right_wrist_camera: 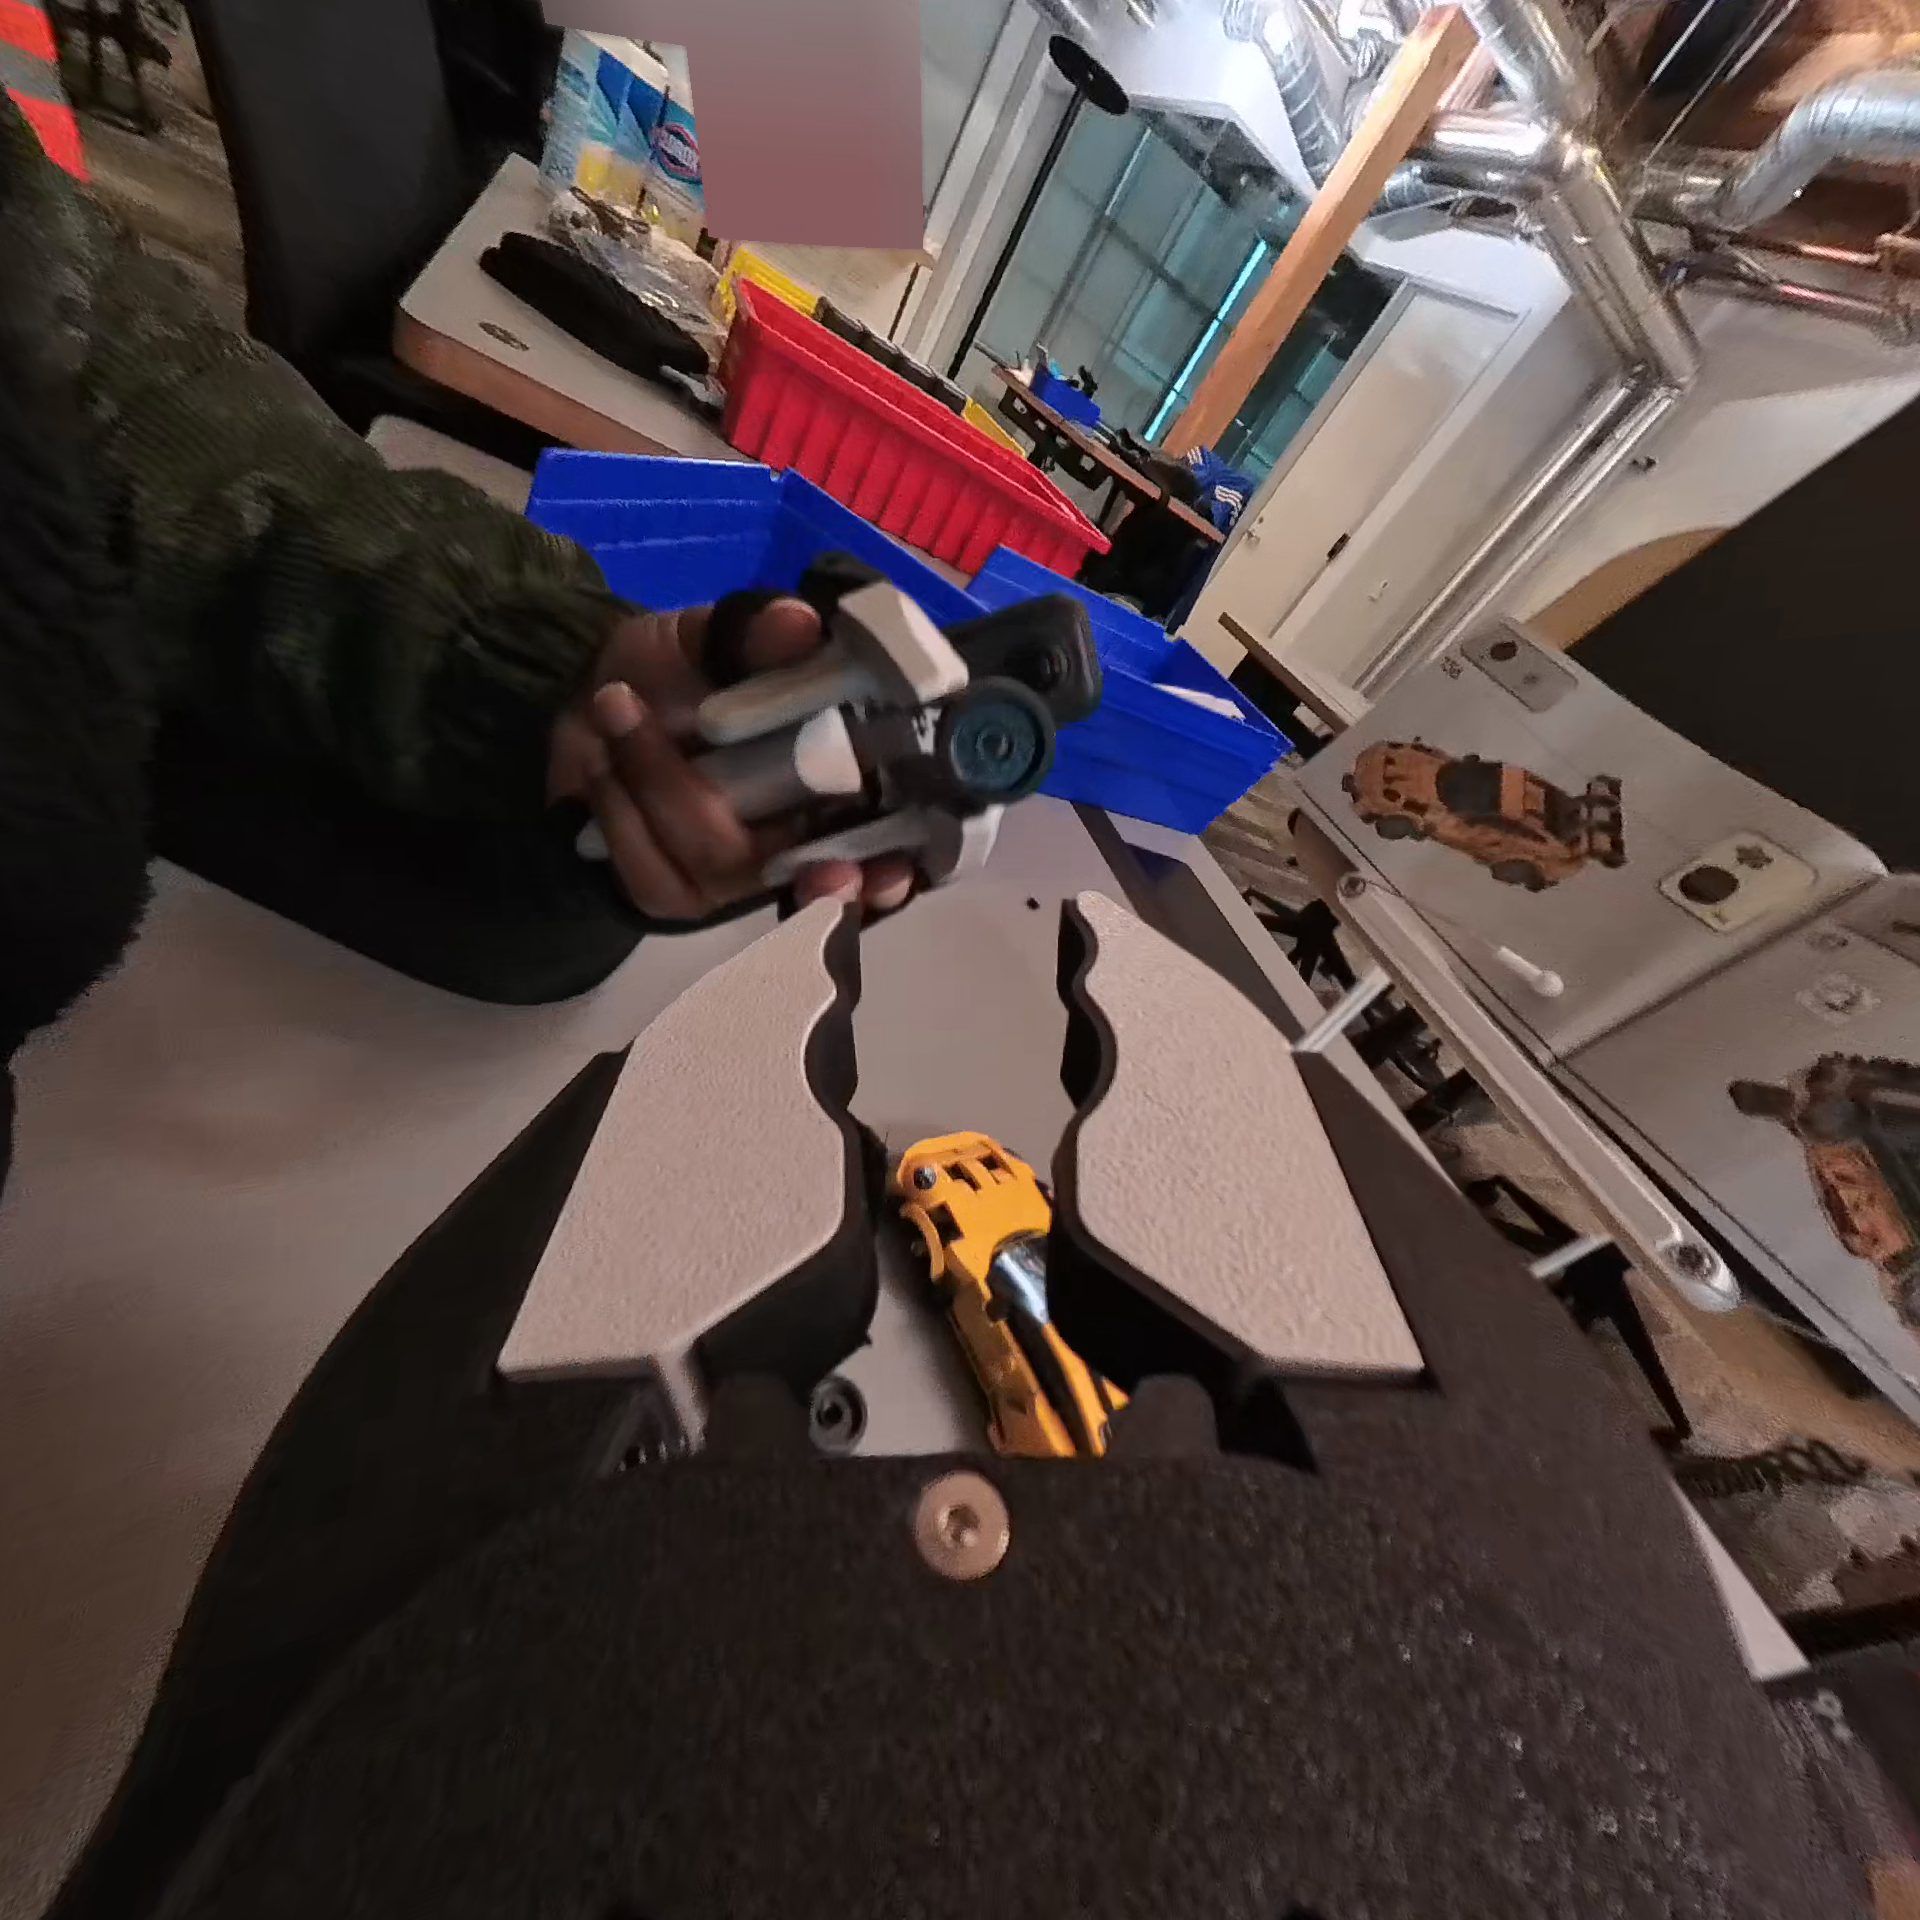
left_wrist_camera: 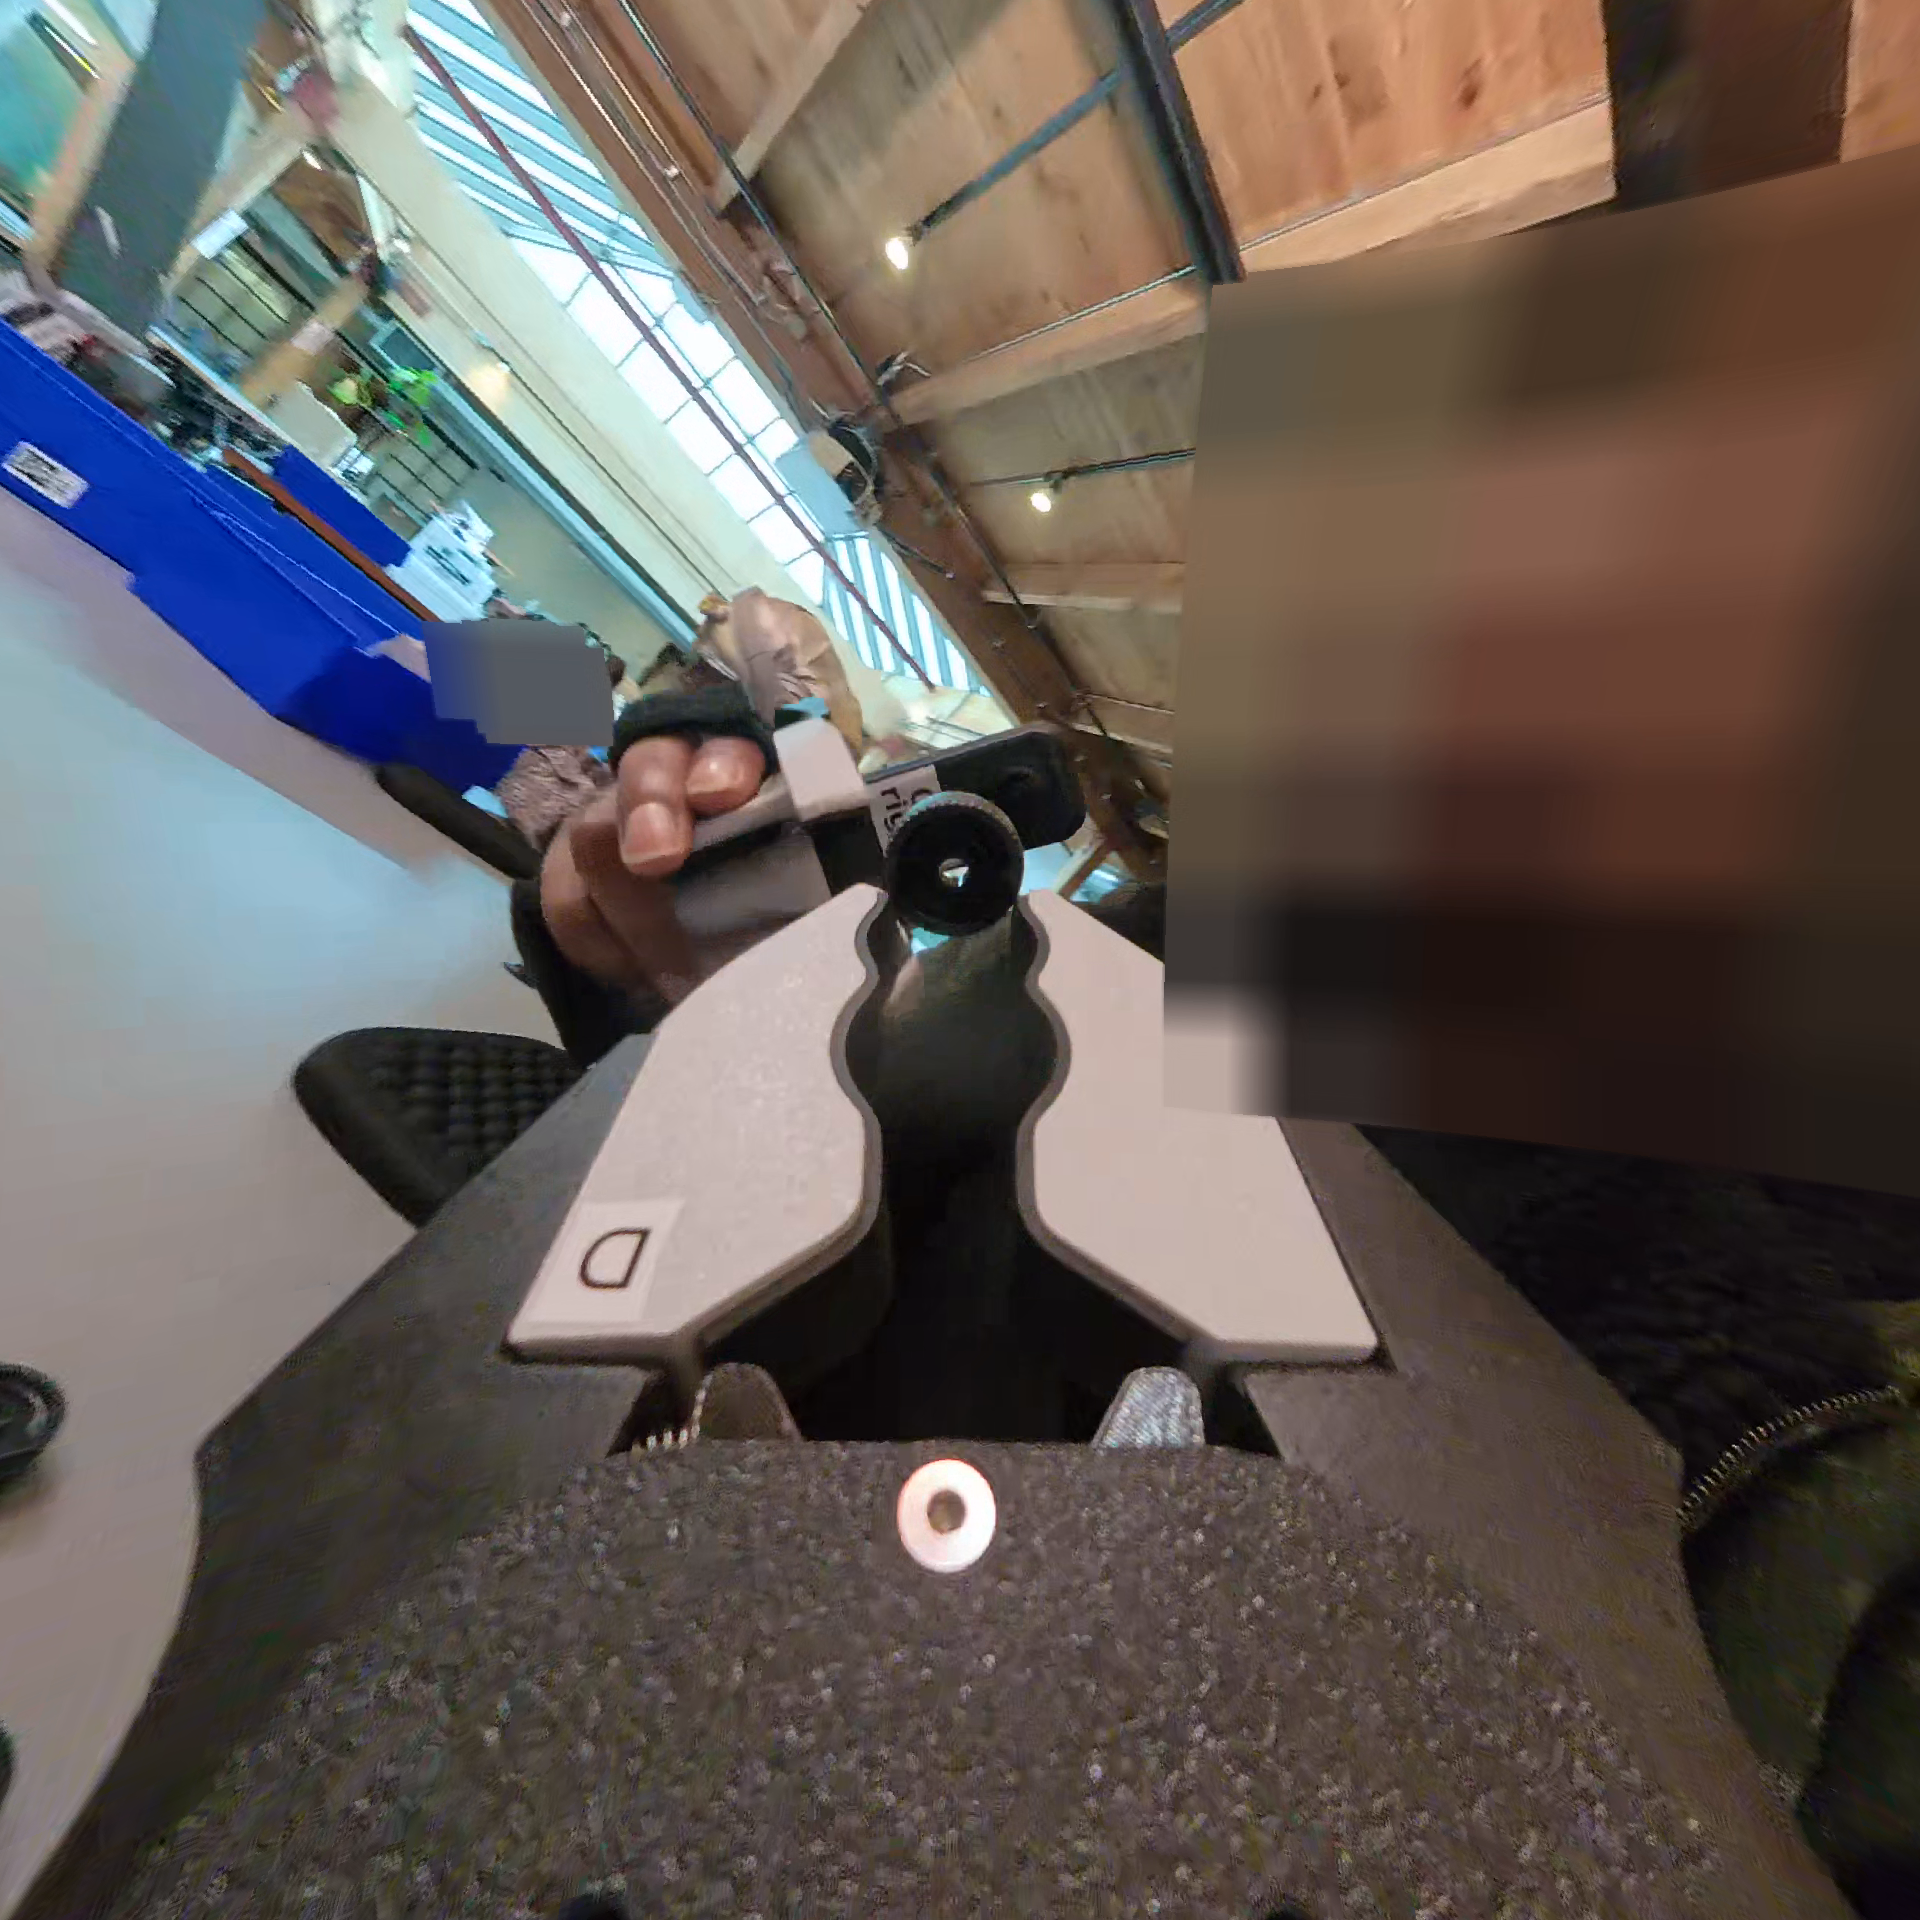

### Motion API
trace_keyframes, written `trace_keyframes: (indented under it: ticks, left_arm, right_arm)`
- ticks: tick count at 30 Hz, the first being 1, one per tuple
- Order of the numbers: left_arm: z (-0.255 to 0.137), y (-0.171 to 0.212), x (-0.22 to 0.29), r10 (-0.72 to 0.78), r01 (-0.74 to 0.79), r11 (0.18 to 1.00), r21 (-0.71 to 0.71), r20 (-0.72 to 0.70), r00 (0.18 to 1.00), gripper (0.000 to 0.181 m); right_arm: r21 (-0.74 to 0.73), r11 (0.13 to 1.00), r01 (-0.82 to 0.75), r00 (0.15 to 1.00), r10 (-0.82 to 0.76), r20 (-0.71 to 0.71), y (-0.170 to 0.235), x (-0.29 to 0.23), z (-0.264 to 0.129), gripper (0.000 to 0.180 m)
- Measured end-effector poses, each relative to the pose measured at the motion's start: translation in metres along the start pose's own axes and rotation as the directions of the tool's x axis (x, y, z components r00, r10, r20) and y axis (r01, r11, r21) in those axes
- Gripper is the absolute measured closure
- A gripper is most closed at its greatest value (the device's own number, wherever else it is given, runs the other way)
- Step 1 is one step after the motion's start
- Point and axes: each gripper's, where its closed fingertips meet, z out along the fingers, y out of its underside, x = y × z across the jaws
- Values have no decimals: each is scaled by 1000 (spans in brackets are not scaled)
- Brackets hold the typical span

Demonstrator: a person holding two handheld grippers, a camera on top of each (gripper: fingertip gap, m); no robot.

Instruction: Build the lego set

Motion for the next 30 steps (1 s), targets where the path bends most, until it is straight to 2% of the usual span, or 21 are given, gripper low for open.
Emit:
trace_keyframes:
  ticks: [5,8,12,14,17,20,22,25,28,30]
  left_arm:
    - [5,8,-4,-41,41,999,-17,-31,999,160]
    - [4,10,-6,-57,57,998,-9,-34,998,160]
    - [0,10,-9,-95,96,995,13,-45,994,160]
    - [-3,10,-16,-63,63,998,3,19,998,158]
    - [-22,3,-35,98,-88,995,-52,249,963,156]
    - [-48,1,-46,312,-250,949,-192,448,838,161]
    - [-68,1,-54,461,-333,886,-321,545,700,167]
    - [-90,8,-65,639,-377,769,-516,598,485,174]
    - [-106,29,-76,742,-324,670,-668,588,322,177]
    - [-110,43,-79,780,-290,624,-725,564,270,177]
  right_arm:
    - [21,1000,12,999,-13,30,-6,3,16,146]
    - [46,999,19,999,-21,37,-10,1,21,155]
    - [10,1000,18,998,-18,68,-4,0,24,157]
    - [-66,998,6,994,1,107,5,1,22,157]
    - [-398,917,-23,978,104,183,56,1,8,156]
    - [-674,735,-77,954,250,163,124,2,-19,156]
    - [-778,620,-103,916,364,168,158,-8,-33,156]
    - [-867,488,-99,883,445,150,194,-17,-45,156]
    - [-904,422,-62,880,450,150,211,-20,-50,156]
    - [-901,430,-60,883,444,153,213,-20,-47,156]
